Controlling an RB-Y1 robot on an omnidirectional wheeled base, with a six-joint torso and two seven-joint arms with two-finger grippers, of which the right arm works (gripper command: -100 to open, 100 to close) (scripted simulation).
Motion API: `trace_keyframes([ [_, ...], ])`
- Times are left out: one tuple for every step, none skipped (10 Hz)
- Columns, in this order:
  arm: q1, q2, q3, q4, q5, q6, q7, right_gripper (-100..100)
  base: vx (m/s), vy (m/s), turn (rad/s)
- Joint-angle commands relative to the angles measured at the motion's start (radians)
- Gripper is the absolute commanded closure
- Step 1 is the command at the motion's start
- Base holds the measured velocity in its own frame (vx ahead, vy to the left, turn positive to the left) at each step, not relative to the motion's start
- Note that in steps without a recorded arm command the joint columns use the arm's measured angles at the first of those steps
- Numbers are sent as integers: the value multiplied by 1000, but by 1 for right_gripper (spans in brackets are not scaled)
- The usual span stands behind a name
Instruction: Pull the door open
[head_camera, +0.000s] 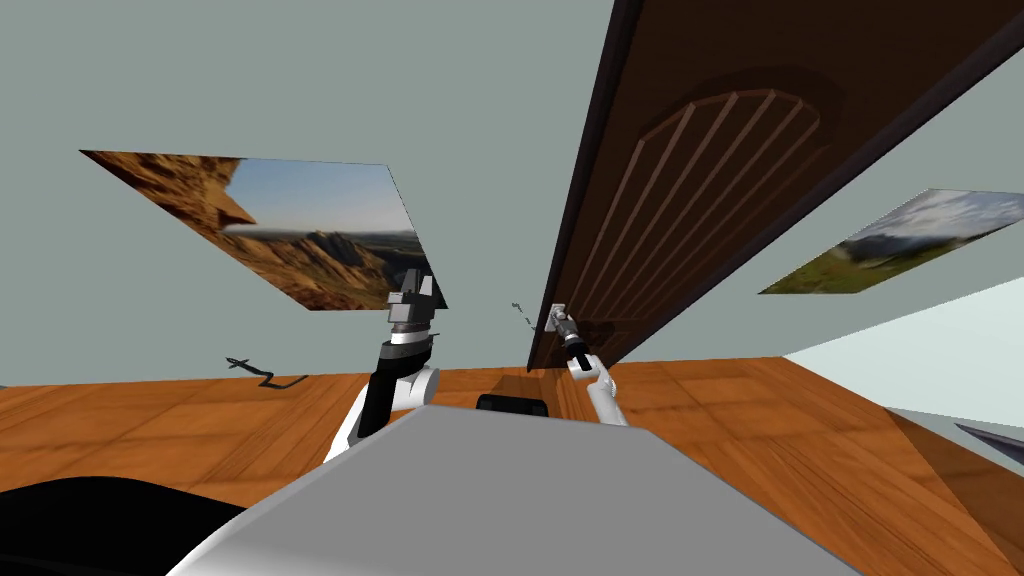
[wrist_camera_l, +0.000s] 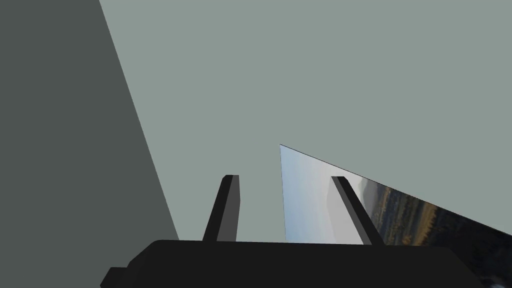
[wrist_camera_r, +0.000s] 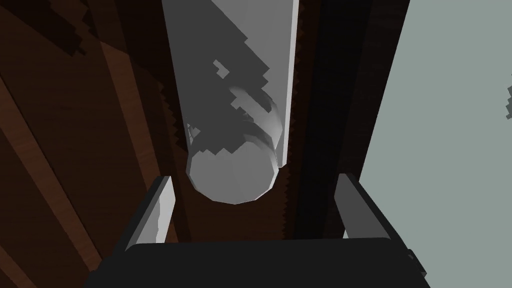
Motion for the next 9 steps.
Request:
trace_keyframes([
  [-17,18,-37,28,-4,-4,26,-100,30,-62,227],
  [-25,26,-54,40,-6,-3,37,-100,16,-77,189],
  [-38,38,-80,57,-9,-1,52,-100,15,-104,246],
  [-38,28,-68,58,-8,-6,42,-100,8,-54,59],
  [-38,28,-68,58,-8,-6,42,100,-1,8,-53],
  [-38,28,-68,58,-8,-6,42,100,-1,20,-18],
  [-38,28,-68,58,-8,-6,42,100,1,13,-6],
  [-38,28,-68,58,-8,-6,42,100,0,0,0],
  [-38,28,-68,58,-8,-6,42,100,0,0,0],
])
